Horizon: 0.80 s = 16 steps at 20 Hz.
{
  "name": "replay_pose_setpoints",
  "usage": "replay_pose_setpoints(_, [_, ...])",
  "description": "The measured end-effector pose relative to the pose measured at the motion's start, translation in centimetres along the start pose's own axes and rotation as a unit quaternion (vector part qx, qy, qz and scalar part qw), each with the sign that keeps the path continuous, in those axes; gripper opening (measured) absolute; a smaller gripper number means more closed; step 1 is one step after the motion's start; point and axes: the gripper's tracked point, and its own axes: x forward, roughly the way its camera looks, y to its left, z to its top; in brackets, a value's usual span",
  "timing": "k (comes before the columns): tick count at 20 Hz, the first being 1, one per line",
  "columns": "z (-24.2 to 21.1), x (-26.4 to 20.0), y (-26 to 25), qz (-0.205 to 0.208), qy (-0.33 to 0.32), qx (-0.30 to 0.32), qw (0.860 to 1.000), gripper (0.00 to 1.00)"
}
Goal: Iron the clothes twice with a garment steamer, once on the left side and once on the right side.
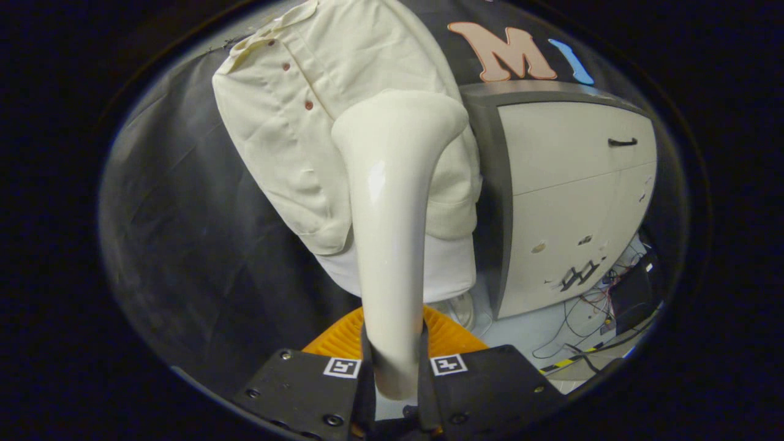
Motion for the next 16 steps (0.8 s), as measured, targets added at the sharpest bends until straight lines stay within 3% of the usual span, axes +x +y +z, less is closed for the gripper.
replay_pose_setpoints(6, [1.9, -9.8, 0.5, -0.041, -0.087, 0.002, 0.995, 0.27])
replay_pose_setpoints(11, [0.9, -17.6, 0.3, -0.084, -0.142, -0.024, 0.986, 0.27])
replay_pose_setpoints(16, [0.5, -22.2, 0.1, -0.079, -0.197, -0.023, 0.977, 0.27])
